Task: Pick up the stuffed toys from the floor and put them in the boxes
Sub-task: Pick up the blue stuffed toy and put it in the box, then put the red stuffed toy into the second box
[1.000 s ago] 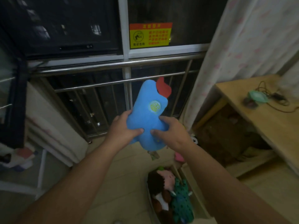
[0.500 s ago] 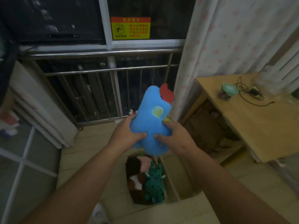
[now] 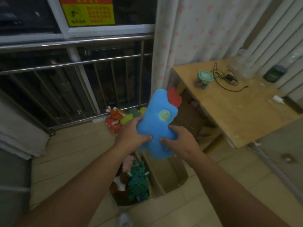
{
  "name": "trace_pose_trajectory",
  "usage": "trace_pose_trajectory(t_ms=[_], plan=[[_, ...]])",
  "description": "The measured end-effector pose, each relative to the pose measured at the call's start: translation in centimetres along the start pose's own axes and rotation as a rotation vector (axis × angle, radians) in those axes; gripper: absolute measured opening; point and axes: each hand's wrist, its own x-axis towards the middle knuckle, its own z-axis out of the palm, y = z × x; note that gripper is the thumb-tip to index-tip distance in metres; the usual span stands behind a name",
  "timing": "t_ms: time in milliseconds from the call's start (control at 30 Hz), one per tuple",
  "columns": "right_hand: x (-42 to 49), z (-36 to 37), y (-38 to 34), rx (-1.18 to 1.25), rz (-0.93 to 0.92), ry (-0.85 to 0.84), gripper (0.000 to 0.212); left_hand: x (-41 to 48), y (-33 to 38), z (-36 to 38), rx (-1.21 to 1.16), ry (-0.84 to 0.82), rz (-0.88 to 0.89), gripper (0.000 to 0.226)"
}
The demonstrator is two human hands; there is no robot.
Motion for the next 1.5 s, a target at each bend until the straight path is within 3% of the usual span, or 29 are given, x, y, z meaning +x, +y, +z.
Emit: trace_pose_trajectory(t_ms=[267, 567, 767, 1167, 1233, 1500], plan=[[3.3, -2.1, 6.1, -0.011, 0.114, -0.005, 0.069, 3.2, 1.7, 5.7, 0.014, -0.176, -0.046, 0.083], [10.6, -2.4, 12.2, -0.047, 0.123, -0.162, 0.07, 8.2, 0.8, 11.8, 0.017, -0.132, -0.235, 0.093], [14.5, -3.6, 14.0, -0.13, 0.064, -0.251, 0.06, 9.6, 0.5, 14.5, -0.064, -0.079, -0.322, 0.069], [19.0, -5.4, 9.6, -0.099, -0.015, -0.238, 0.029, 10.0, 3.2, 8.6, -0.034, 0.17, -0.325, 0.041], [19.1, -5.1, 8.0, -0.07, -0.063, -0.243, 0.039, 9.3, 4.0, 7.1, -0.013, 0.22, -0.298, 0.038], [16.5, -2.1, -0.4, -0.027, -0.156, -0.216, 0.046, 6.0, 4.8, -1.0, 0.02, 0.3, -0.157, 0.031]])
